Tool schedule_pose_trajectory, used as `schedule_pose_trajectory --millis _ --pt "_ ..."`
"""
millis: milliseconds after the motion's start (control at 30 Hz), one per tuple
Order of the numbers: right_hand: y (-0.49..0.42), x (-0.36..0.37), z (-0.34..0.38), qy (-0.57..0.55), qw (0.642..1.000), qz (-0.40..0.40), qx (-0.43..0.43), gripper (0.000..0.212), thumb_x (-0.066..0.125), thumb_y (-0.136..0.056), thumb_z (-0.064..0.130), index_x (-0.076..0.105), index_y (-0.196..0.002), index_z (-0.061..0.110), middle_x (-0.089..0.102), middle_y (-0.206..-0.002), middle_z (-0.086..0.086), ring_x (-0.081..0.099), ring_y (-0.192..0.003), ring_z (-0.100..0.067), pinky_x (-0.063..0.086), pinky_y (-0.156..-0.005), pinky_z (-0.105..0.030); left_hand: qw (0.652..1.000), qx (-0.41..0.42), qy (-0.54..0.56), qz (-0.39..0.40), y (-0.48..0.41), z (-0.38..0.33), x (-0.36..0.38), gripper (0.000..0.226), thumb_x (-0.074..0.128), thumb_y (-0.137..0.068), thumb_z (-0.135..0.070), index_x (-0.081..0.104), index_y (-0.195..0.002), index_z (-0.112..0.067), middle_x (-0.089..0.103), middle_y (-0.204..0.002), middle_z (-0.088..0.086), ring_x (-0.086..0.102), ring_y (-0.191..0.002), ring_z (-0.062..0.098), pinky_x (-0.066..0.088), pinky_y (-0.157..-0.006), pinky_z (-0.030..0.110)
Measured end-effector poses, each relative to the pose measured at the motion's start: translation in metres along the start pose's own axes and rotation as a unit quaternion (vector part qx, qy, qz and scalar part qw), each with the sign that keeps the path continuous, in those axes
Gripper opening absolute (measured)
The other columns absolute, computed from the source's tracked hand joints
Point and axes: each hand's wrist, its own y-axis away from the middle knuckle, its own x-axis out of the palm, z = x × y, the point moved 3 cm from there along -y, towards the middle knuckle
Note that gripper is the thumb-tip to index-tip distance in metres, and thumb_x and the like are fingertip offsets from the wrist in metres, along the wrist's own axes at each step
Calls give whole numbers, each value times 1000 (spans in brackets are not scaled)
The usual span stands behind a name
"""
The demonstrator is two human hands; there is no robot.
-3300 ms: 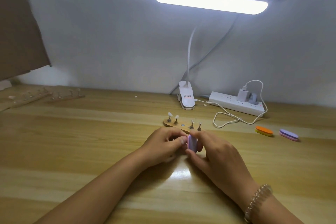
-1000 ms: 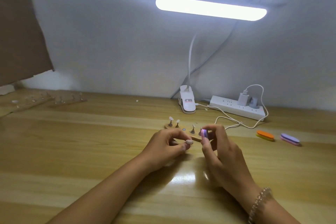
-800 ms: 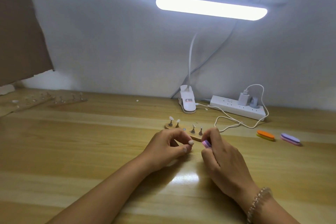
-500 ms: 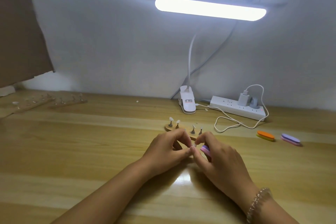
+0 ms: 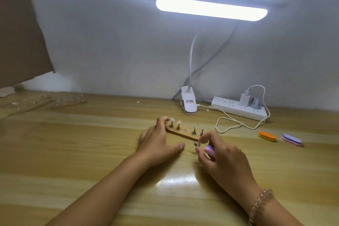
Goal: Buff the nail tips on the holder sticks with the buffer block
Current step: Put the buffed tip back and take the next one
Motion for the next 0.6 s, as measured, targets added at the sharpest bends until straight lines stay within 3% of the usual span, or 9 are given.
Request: schedule_pose_trajectory --millis 100,200,333,433,500,600 --pt "0 1 -1 -2 1000 3 1 21 70 -86 36 60 -102 27 45 -71 23 63 -62 -20 52 -54 -37 1000 0 -2 -17 -2 2 1 87 72 -75 -63 30 -143 -29 45 -142 -11 42 -135 13 31 -111 33" --pt "-1 1 -1 1 1000 -7 1 20 71 -85 37 60 -99 28 48 -69 21 63 -61 -20 50 -52 -35 999 -12 -41 0 -4 5 2 90 66 -75 -70 30 -148 -33 37 -145 -6 31 -140 17 28 -113 34" --pt "0 1 -1 7 1000 -13 3 19 71 -85 38 60 -98 30 49 -67 19 63 -61 -22 47 -52 -33 997 -13 -81 13 -9 5 3 77 59 -78 -74 39 -143 -37 35 -151 -10 27 -140 19 25 -112 36" --pt "0 3 -1 9 1000 -8 2 18 69 -85 39 59 -98 31 57 -68 17 64 -63 -21 49 -54 -34 997 -3 -70 -20 -10 5 0 56 61 -83 -65 49 -130 -37 48 -140 -18 36 -134 16 29 -107 34" --pt "0 3 0 12 1000 -13 0 17 71 -84 38 60 -96 31 52 -67 19 64 -63 -21 48 -53 -34 997 10 -57 -45 -9 5 0 42 63 -85 -58 53 -118 -35 55 -127 -18 43 -127 15 31 -100 32" --pt "-1 2 0 15 1000 -21 5 16 72 -84 36 60 -94 31 48 -65 20 64 -61 -21 47 -51 -33 998 13 -41 -38 -9 4 2 46 65 -80 -63 53 -117 -38 54 -116 -17 45 -123 12 31 -99 32"
